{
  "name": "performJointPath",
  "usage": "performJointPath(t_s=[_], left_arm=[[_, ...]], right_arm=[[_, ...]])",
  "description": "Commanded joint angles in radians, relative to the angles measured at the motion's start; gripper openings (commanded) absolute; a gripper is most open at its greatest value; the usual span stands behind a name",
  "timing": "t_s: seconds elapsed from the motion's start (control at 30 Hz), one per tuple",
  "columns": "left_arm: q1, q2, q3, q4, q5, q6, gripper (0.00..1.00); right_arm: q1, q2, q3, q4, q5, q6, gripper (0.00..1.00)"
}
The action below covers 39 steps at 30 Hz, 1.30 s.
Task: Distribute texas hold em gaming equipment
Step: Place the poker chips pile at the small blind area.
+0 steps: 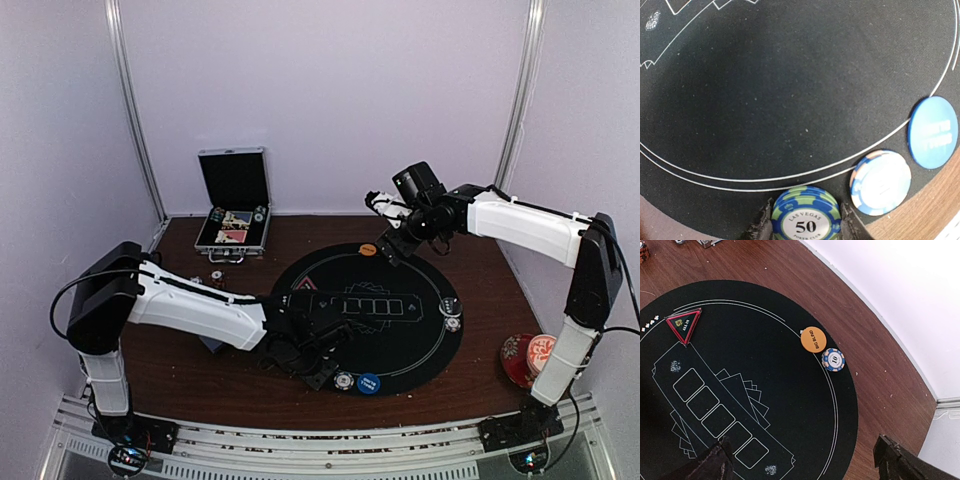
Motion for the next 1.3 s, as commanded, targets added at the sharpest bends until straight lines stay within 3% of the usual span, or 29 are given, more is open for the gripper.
performJointPath(t_s=[0.0,0.37,0.67,1.0,1.27], left_arm=[[-0.020,-0.030,-0.016,0.011,0.031,0.009,0.27],[-0.030,-0.030,-0.007,0.010,0.038,0.016,0.28],[-0.030,-0.040,-0.008,0.002,0.028,0.013,0.46],[-0.029,-0.053,-0.008,0.001,0.032,0.010,0.52],[-0.029,-0.102,-0.010,-0.071,-0.083,-0.041,0.61]], right_arm=[[0.000,-0.034,-0.012,0.014,0.003,-0.004,1.00],[0.002,-0.030,-0.012,0.015,0.002,-0.004,1.00],[0.002,-0.032,-0.010,0.012,0.000,-0.004,1.00],[0.001,-0.033,-0.010,0.011,-0.001,-0.004,1.00],[0.002,-0.034,-0.009,0.010,-0.004,-0.002,1.00]])
